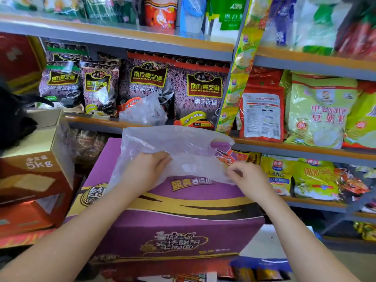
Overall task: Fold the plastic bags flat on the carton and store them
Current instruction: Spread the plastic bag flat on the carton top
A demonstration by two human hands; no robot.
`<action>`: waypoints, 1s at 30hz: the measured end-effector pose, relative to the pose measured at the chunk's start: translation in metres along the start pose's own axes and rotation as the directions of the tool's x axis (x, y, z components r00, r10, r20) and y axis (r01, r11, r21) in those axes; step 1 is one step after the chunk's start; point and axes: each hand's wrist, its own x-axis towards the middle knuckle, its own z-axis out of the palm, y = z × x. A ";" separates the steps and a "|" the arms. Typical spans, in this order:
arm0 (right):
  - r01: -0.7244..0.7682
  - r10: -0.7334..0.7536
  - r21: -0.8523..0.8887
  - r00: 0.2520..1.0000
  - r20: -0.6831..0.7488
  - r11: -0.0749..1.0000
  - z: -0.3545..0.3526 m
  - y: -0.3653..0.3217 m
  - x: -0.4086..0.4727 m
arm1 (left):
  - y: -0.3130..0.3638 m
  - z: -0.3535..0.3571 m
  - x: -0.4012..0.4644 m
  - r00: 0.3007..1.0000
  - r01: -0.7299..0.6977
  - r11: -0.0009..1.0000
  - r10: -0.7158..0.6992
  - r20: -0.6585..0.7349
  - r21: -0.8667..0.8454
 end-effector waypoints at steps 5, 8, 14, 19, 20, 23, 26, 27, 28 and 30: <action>-0.293 0.336 0.824 0.932 0.134 0.485 -0.010 -0.007 0.003 | 0.006 -0.009 -0.002 0.990 0.111 0.993 -0.107 -0.092 0.039; -0.283 0.162 0.953 0.951 0.264 0.106 -0.017 -0.009 0.000 | 0.007 -0.008 -0.009 0.987 0.123 0.986 -0.110 -0.114 0.116; -0.241 0.196 0.951 0.959 0.204 0.193 -0.028 0.014 -0.008 | 0.027 -0.001 -0.030 0.963 0.254 0.967 -0.254 0.095 0.008; -0.251 0.357 0.604 0.932 -0.060 0.757 -0.026 0.042 -0.010 | 0.015 0.006 -0.042 0.948 0.201 0.977 -0.213 0.235 0.077; -0.242 0.363 0.531 0.922 -0.135 0.812 -0.026 0.052 -0.011 | 0.009 0.004 -0.043 0.940 0.211 0.973 -0.230 0.251 0.098; -0.336 0.396 0.257 0.886 -0.241 0.906 -0.030 0.077 -0.010 | -0.003 -0.004 -0.045 0.935 0.209 0.959 -0.254 0.248 0.193; -0.318 0.314 -0.056 0.947 -0.072 0.946 -0.027 0.068 -0.013 | -0.007 -0.006 -0.050 0.946 0.149 0.978 -0.184 0.266 0.146; -0.218 0.209 -0.173 0.976 -0.067 0.960 -0.026 0.055 -0.017 | -0.007 -0.005 -0.052 0.956 0.116 0.986 -0.144 0.257 0.122; -0.085 0.068 -0.248 0.995 -0.076 0.965 -0.025 0.040 -0.021 | -0.007 -0.004 -0.054 0.966 0.074 0.992 -0.096 0.239 0.100; 0.205 -0.224 -0.268 0.974 -0.042 0.941 -0.019 0.008 -0.030 | -0.003 0.000 -0.057 0.980 -0.024 0.998 0.011 0.197 0.065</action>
